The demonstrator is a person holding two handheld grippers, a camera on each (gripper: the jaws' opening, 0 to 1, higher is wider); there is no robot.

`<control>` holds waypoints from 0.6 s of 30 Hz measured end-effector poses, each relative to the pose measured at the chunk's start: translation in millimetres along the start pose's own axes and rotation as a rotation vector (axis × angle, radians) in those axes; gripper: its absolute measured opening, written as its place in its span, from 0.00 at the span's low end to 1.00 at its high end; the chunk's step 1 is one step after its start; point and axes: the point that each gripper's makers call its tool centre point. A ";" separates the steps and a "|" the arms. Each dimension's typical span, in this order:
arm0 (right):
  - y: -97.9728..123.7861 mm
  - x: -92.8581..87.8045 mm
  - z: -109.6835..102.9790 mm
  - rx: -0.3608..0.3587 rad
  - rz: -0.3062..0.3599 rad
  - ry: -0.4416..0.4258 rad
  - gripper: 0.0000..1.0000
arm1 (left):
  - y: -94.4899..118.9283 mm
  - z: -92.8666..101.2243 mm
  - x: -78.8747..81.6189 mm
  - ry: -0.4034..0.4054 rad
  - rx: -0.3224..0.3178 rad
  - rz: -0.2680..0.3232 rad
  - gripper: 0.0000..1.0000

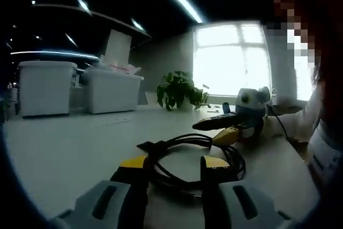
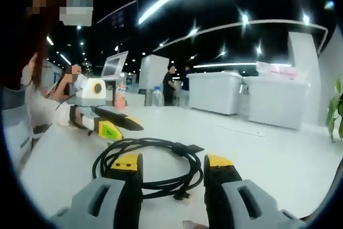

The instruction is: Coil the Type-C to USB data cable on the desktop and secure it with Velcro straps.

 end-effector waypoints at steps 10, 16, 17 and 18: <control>0.5 0.2 1.4 -0.006 0.001 0.009 0.45 | 0.0 0.5 -1.0 -0.012 -0.004 -0.008 0.39; 0.6 0.3 0.2 -0.002 0.001 0.015 0.45 | -0.1 1.0 -2.4 -0.023 -0.006 -0.014 0.39; 0.6 0.4 0.0 -0.001 0.002 0.016 0.45 | -0.2 1.0 -2.7 -0.024 -0.006 -0.016 0.39; 0.6 0.3 -0.4 0.000 0.001 0.019 0.44 | -0.2 0.9 -3.1 -0.026 -0.005 -0.018 0.39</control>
Point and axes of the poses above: the point that each gripper's makers call its tool centre point, and the gripper's own axes: y roughly backward along the fingers, z roughly to its right, x roughly out of its top, and after that the axes turned 11 degrees about z, right-handed
